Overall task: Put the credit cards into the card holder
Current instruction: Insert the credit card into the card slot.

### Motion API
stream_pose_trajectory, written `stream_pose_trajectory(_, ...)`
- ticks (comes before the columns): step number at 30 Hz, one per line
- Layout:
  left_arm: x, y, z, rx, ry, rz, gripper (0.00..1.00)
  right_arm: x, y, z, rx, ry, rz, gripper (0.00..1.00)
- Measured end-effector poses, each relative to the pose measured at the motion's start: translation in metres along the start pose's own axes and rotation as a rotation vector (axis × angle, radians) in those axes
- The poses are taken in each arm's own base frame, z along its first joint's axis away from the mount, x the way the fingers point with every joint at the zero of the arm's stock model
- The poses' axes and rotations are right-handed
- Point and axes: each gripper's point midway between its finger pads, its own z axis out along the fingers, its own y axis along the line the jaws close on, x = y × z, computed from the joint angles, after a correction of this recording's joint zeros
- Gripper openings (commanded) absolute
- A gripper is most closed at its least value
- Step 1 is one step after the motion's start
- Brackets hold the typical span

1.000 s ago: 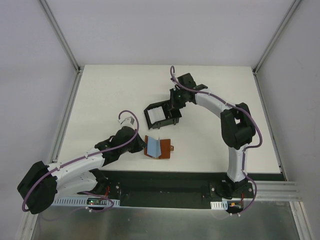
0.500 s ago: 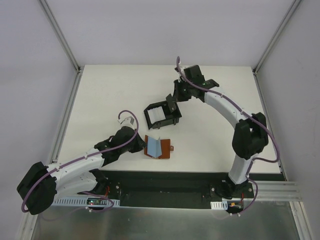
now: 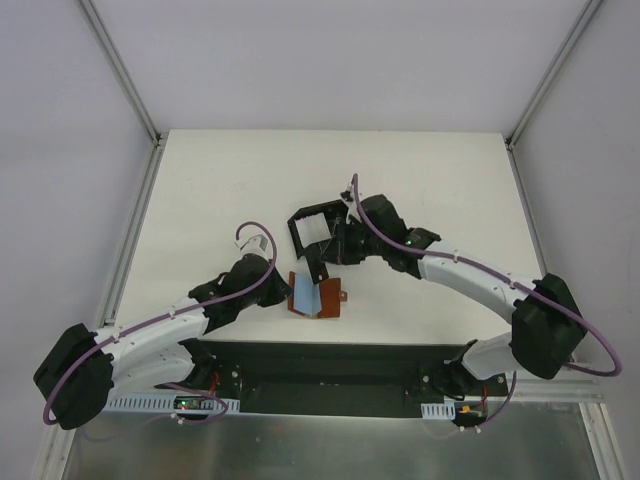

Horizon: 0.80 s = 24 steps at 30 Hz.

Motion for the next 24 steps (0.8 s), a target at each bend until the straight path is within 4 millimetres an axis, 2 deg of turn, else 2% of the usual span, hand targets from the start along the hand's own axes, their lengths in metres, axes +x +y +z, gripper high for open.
stream_pose_trajectory(3,0.002,0.003,0.000,-0.007,0.004,-0.007,0.00,0.041,-0.004,0.008,0.023,0.078,0.044,0.00)
stream_pose_trajectory(6,0.004,0.005,0.001,-0.011,0.006,-0.018,0.00,0.061,-0.003,0.014,0.035,0.109,0.062,0.00)
stream_pose_trajectory(9,0.005,0.006,0.001,-0.014,0.007,-0.027,0.00,0.070,-0.001,0.020,0.028,0.108,0.072,0.01)
stream_pose_trajectory(14,0.009,0.011,0.001,-0.022,0.012,-0.042,0.00,0.086,-0.016,0.032,0.078,0.131,0.090,0.00)
stream_pose_trajectory(24,0.008,0.010,-0.002,-0.009,0.004,-0.048,0.00,0.089,-0.039,0.033,0.185,0.116,0.083,0.01)
